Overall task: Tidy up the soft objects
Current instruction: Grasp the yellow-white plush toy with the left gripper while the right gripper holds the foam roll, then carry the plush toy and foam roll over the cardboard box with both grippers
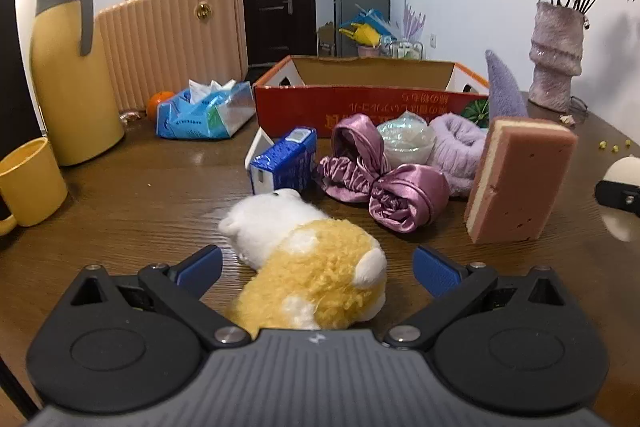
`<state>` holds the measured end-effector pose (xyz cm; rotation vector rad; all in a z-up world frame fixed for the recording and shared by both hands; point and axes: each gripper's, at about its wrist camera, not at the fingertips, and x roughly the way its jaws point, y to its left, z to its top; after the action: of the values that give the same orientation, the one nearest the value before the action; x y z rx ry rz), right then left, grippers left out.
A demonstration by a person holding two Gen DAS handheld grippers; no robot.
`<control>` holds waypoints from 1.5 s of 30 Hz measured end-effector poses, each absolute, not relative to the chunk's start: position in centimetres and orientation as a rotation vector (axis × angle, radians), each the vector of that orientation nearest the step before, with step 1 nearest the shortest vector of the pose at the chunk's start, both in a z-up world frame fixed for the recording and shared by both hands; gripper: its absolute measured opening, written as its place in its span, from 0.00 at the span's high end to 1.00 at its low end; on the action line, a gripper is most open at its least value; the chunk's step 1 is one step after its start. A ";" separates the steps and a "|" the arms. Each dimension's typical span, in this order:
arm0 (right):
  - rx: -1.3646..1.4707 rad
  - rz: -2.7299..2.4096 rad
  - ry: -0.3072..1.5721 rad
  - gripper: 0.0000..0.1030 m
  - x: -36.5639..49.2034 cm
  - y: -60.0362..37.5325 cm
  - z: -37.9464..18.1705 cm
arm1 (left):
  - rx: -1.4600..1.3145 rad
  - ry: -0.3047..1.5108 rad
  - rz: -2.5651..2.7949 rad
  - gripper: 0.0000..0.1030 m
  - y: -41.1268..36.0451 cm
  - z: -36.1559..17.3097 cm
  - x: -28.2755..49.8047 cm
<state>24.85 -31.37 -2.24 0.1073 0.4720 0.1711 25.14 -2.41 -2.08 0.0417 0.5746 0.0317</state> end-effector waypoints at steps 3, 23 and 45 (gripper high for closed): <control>0.111 0.175 0.471 0.72 24.9 -31.4 -2.3 | 0.036 0.598 0.034 0.00 -2.6 -2.7 26.2; 0.116 0.180 0.496 0.72 25.1 -31.3 -3.0 | 0.012 0.721 0.017 0.19 -2.1 -4.7 30.1; 0.145 0.143 0.462 0.72 24.7 -32.1 -2.8 | 0.008 0.605 0.020 0.27 -1.8 -3.1 28.0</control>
<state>24.72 -32.08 -2.85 0.1450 0.4617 0.1426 27.96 -1.84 -3.12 0.0079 0.6049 0.0202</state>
